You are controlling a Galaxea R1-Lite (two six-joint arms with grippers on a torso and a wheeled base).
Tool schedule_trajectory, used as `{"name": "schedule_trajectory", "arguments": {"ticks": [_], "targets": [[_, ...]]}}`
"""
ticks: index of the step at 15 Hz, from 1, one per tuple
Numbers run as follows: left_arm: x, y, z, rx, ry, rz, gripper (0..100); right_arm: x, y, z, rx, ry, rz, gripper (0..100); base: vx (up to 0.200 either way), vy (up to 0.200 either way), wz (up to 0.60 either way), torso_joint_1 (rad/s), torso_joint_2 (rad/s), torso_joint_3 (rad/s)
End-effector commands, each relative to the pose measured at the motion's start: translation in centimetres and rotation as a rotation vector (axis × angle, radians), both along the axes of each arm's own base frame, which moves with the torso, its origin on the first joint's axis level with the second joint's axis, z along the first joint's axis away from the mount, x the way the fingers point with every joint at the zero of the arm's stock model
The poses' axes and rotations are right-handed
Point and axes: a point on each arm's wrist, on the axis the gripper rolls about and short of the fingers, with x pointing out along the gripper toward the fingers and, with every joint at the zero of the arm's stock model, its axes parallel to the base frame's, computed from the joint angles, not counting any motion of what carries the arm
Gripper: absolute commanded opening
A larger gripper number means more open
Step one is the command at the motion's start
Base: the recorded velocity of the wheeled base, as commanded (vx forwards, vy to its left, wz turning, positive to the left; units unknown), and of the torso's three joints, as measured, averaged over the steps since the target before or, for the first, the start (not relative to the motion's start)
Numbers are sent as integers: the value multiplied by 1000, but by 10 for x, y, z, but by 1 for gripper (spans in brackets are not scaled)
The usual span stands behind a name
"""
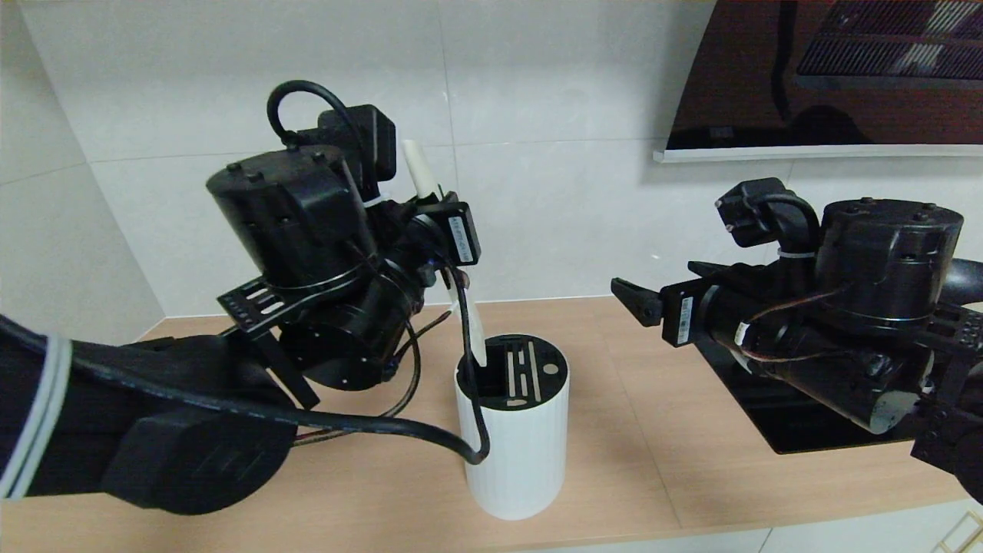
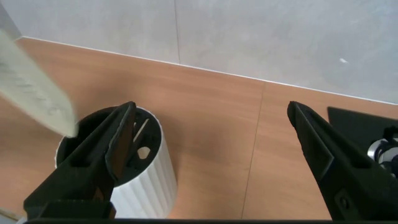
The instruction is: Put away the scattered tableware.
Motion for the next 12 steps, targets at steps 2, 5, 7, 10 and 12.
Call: {"name": "schedule_trajectory", "arguments": {"ticks": [2,5,7,10,12], "targets": [[14,-18,-30,43,37,-5,0,1,2,-3,-5,7,1,100,0,0,0,0,0,0],[13,-20,-31,46,41,-8,0,3,3,-5,-10,13,1,100,0,0,0,0,0,0],[13,-24,-37,58,56,0,0,3,2,-5,-11,14,3,100,0,0,0,0,0,0],[16,-33,-48,79,78,43,0,3,3,-6,-12,17,3,100,0,0,0,0,0,0],[17,-38,-56,94,94,43,0,3,3,-7,-13,18,3,100,0,0,0,0,0,0]]}}
